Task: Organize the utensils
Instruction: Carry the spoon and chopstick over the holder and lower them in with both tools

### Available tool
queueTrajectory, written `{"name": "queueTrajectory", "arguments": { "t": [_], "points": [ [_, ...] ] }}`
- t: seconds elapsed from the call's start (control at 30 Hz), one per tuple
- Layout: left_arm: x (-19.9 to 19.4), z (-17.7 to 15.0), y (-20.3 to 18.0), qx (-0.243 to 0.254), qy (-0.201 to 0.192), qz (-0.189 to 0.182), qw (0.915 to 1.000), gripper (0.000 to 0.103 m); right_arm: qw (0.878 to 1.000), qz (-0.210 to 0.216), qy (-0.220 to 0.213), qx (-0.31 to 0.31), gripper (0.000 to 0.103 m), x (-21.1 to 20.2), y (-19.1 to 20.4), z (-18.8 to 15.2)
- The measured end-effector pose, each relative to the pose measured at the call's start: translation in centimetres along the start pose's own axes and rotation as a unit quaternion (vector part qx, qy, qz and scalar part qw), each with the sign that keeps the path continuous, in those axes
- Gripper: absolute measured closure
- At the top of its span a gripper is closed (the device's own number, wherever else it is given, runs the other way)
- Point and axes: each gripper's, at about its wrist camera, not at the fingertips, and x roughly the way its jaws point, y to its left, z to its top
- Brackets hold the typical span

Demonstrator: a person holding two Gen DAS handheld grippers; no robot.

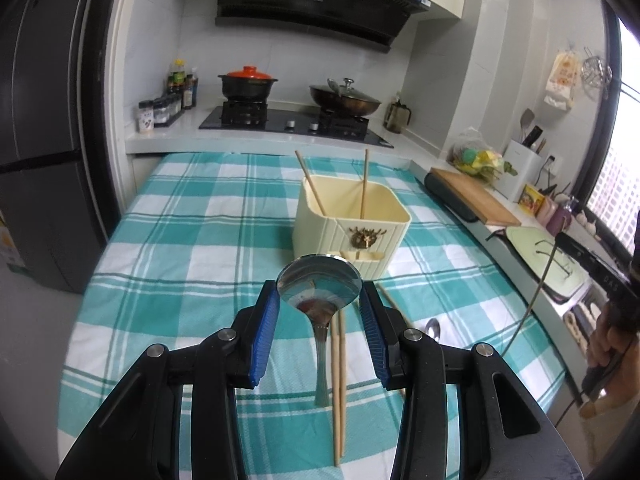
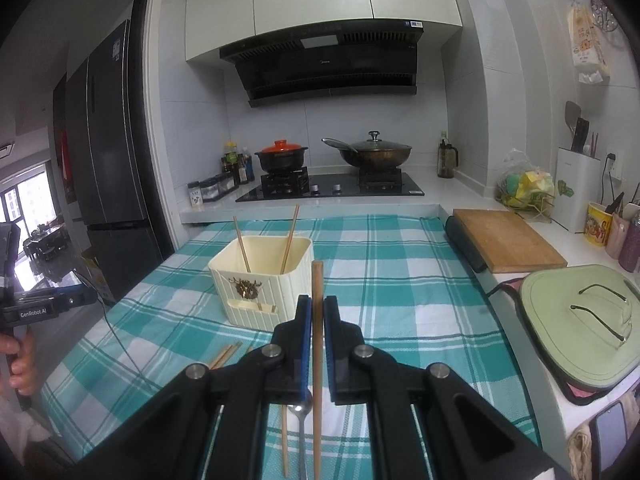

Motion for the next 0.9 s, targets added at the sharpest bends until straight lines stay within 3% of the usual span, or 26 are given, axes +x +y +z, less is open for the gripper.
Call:
{"name": "queueTrajectory", "arguments": {
  "t": [0.23,0.53,0.7,0.9],
  "points": [
    [-0.2,4.8,-0.2,-0.005,-0.007,-0.026,0.9996,0.062,1.0,0.013,-0.017,-0.012,0.097,1.3,1.1,3.9],
    [1.2,15.4,-1.6,0.004,-0.056,-0.033,0.9978,0.062,0.997,0.048,-0.06,-0.026,0.097,5.9,3.8,12.9],
    [5.1,19.6,-1.8,-0.01,-0.067,-0.028,0.9973,0.062,0.994,0.058,-0.088,-0.026,0.097,9.9,5.1,16.9],
    [12.6,19.7,-1.3,-0.035,-0.014,-0.024,0.999,0.062,0.995,0.046,-0.082,-0.043,0.097,16.3,5.6,17.2]
  ]
}}
